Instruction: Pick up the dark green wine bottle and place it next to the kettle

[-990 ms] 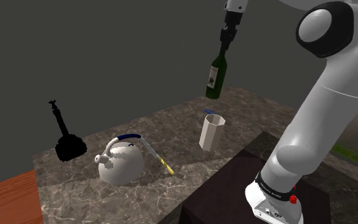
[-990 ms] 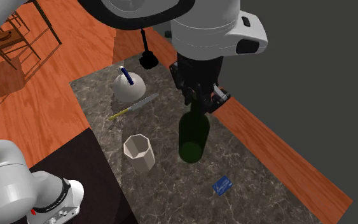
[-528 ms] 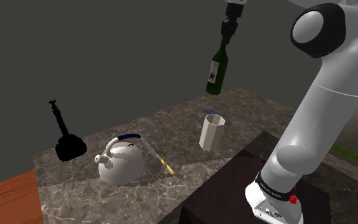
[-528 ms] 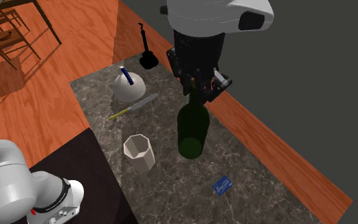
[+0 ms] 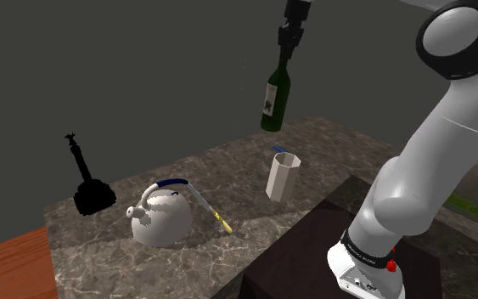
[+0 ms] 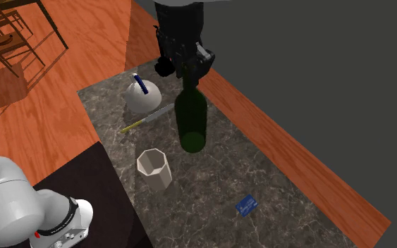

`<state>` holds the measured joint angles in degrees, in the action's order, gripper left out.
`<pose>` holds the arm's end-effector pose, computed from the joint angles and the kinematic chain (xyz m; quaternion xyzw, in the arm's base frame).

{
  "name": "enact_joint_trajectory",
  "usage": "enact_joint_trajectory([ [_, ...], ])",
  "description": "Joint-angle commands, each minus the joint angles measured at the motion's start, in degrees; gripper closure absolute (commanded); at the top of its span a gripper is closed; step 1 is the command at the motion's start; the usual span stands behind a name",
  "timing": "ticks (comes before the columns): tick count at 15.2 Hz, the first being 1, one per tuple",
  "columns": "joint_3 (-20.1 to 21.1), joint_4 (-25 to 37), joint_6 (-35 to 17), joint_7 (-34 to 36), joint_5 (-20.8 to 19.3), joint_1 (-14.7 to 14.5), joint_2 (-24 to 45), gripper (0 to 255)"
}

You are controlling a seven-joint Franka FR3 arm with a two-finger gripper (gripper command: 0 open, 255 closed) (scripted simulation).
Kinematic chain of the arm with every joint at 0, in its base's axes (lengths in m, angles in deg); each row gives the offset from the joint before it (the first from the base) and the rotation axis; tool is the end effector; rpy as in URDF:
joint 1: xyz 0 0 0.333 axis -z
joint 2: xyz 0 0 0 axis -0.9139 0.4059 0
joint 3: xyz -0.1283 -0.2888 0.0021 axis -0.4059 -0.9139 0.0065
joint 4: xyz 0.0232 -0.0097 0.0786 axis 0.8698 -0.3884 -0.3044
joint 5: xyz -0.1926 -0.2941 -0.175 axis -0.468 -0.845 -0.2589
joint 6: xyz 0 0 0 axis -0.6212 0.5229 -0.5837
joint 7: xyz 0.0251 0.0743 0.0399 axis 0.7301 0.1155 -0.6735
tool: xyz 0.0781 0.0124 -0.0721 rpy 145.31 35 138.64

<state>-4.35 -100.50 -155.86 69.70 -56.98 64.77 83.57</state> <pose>0.4655 -0.1948 0.7080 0.9996 -0.0168 0.0231 0.0003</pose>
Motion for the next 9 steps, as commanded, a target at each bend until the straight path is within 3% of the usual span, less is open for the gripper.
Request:
enact_joint_trajectory([
  [1,1.7,-0.6,0.2,3.1,-0.3,-1.2,-0.9,255],
  [9,8.8,-2.4,-0.1,14.9,-0.3,-6.1,-2.3,255],
])
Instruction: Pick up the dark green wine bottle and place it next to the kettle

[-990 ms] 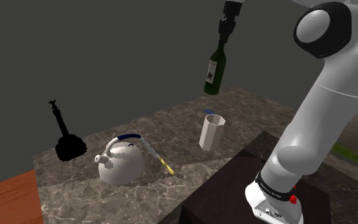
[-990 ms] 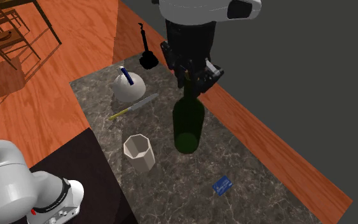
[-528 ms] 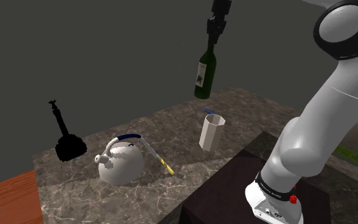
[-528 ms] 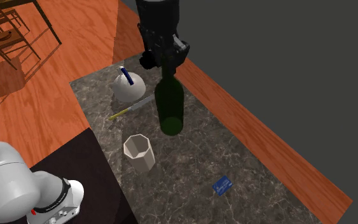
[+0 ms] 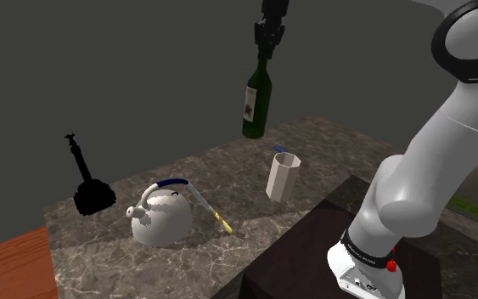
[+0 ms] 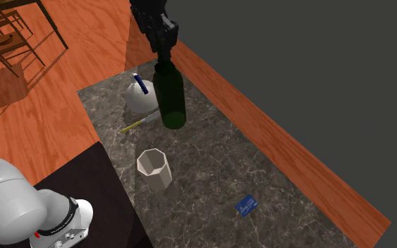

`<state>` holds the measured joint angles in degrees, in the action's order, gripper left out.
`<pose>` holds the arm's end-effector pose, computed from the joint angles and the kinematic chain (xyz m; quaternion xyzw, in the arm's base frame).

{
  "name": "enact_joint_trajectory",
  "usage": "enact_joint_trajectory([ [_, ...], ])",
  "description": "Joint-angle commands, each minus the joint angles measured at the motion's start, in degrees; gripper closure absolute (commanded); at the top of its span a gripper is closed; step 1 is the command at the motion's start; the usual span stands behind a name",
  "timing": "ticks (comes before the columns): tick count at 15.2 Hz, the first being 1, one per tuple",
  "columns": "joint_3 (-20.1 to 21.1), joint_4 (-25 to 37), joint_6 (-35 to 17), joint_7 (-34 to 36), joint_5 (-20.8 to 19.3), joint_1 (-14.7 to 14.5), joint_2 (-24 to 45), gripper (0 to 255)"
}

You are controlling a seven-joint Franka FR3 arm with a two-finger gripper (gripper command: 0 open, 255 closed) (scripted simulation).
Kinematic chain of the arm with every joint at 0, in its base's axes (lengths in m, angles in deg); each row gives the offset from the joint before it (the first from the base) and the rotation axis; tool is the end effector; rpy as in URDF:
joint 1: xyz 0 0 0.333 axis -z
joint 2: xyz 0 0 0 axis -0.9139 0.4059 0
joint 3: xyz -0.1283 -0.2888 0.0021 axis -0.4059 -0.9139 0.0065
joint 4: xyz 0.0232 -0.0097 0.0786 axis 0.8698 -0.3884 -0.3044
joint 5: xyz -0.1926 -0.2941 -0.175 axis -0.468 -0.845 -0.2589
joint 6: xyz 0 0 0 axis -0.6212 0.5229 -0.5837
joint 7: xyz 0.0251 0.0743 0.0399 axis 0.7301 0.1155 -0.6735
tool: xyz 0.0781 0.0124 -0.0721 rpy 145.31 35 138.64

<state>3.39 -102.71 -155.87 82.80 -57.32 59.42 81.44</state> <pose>0.4846 -0.0815 0.7108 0.9996 -0.0172 0.0230 0.0003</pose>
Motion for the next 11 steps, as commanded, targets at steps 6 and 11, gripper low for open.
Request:
enact_joint_trajectory([
  [6,5.9,1.6,0.2,10.2,0.6,-4.2,1.6,255],
  [11,9.6,5.4,0.8,16.9,1.0,-7.2,4.8,255],
])
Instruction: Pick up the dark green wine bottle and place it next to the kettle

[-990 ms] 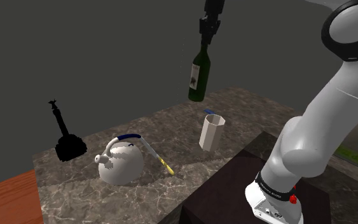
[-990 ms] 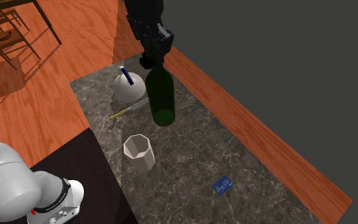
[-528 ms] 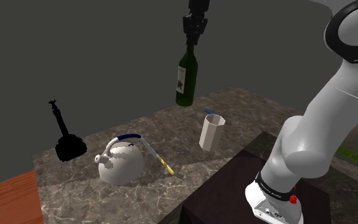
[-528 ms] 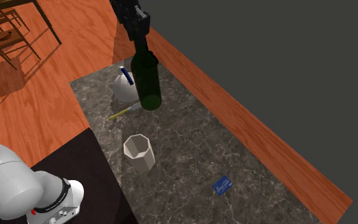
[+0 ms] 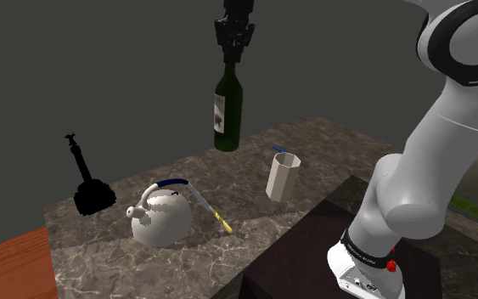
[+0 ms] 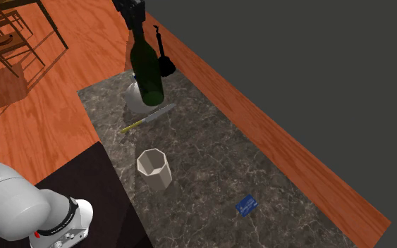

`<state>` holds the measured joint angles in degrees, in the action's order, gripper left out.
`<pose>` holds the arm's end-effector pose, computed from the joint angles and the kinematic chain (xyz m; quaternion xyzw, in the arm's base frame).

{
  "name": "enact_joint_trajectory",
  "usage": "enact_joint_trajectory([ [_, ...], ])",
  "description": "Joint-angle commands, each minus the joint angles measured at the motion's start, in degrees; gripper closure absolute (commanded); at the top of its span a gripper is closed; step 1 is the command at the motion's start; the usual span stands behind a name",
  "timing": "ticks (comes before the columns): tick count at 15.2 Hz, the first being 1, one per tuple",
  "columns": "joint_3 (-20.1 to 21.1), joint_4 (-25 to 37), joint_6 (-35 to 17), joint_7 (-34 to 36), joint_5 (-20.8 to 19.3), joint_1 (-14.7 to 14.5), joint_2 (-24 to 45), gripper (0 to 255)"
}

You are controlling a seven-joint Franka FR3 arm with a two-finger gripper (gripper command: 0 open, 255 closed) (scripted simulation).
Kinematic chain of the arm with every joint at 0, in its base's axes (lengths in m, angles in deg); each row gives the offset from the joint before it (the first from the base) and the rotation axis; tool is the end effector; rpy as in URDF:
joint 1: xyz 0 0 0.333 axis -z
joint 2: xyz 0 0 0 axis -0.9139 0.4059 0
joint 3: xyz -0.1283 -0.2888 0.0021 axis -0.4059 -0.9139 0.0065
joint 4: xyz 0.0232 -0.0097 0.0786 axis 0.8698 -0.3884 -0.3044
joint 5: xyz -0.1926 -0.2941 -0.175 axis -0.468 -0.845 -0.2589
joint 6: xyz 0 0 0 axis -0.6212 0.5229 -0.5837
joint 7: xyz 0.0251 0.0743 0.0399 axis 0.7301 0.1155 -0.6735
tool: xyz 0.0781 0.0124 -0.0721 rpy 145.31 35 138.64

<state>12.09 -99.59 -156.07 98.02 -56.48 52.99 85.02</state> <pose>0.5069 0.0613 0.7068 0.9996 -0.0174 0.0230 0.0007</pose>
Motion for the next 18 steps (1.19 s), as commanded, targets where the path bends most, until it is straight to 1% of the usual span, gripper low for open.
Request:
enact_joint_trajectory([
  [1,1.6,3.3,1.1,3.0,0.2,-1.3,2.1,255],
  [2,2.1,4.1,1.3,4.0,0.2,-1.8,2.8,255],
  [9,2.2,-5.0,-5.0,4.2,0.0,-1.9,0.0,255],
  [18,2.2,-14.7,-12.5,4.4,-0.1,-1.9,-2.3,255],
])
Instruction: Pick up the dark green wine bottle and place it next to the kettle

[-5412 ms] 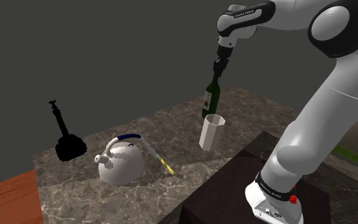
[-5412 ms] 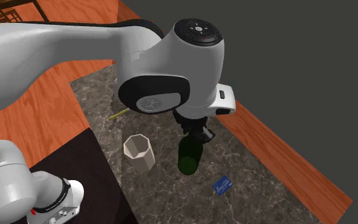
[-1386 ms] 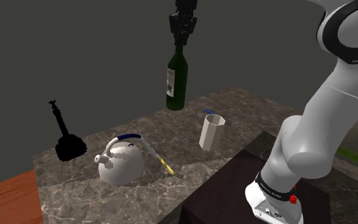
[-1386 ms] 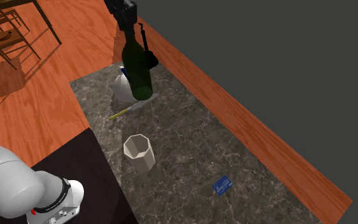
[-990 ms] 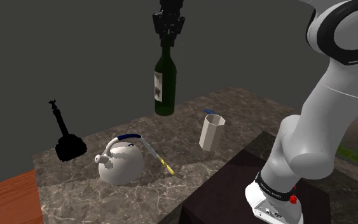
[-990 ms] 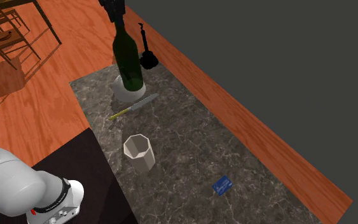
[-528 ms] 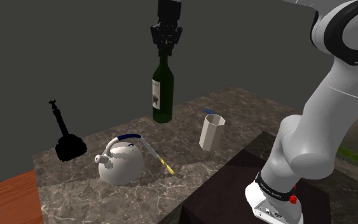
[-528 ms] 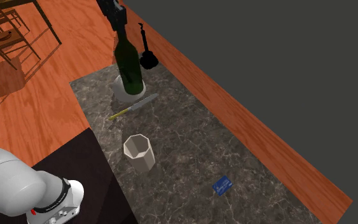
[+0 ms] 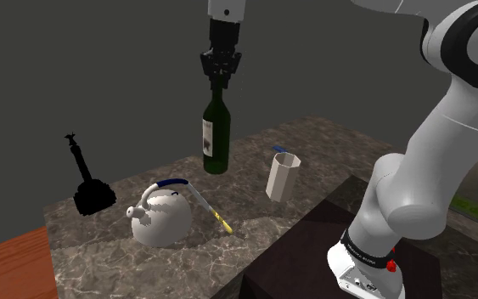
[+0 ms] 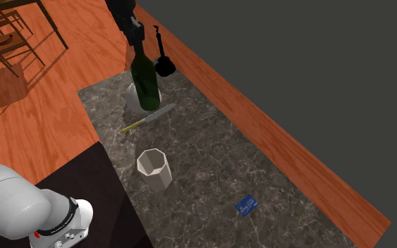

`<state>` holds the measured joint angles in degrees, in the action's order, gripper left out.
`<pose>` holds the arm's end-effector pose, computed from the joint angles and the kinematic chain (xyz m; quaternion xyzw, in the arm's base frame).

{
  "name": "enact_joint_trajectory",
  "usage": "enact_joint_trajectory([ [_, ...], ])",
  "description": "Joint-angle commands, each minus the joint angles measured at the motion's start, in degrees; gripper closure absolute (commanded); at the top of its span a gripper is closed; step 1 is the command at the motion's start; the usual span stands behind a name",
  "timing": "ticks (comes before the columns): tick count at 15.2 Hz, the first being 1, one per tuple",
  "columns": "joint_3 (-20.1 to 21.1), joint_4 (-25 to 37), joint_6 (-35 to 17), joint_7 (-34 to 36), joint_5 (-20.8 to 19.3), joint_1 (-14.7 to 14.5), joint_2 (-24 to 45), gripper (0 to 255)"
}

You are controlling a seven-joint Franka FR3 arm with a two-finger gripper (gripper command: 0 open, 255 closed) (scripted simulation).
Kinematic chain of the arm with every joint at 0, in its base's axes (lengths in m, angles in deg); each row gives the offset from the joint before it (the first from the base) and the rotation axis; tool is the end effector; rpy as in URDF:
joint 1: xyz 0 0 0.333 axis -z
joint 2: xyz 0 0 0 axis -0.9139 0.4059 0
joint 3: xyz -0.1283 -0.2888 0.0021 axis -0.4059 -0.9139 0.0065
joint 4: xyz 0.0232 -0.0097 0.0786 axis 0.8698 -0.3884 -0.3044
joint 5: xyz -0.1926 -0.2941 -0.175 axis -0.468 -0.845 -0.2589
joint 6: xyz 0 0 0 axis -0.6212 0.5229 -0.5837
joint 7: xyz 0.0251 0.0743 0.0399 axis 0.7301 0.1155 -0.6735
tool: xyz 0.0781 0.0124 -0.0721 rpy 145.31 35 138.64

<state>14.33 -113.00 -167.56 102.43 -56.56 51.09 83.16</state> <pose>0.5138 0.1015 0.6331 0.9996 -0.0181 0.0228 0.0005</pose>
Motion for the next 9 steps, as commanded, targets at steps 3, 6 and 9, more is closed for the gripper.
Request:
enact_joint_trajectory([
  [3,0.0,-4.2,-3.4,0.0,-0.1,0.0,-0.9,255],
  [6,0.0,-6.9,-5.7,0.1,-0.1,0.0,-1.3,255],
  [9,0.0,-9.5,-8.1,0.1,-0.1,0.0,-1.5,255],
])
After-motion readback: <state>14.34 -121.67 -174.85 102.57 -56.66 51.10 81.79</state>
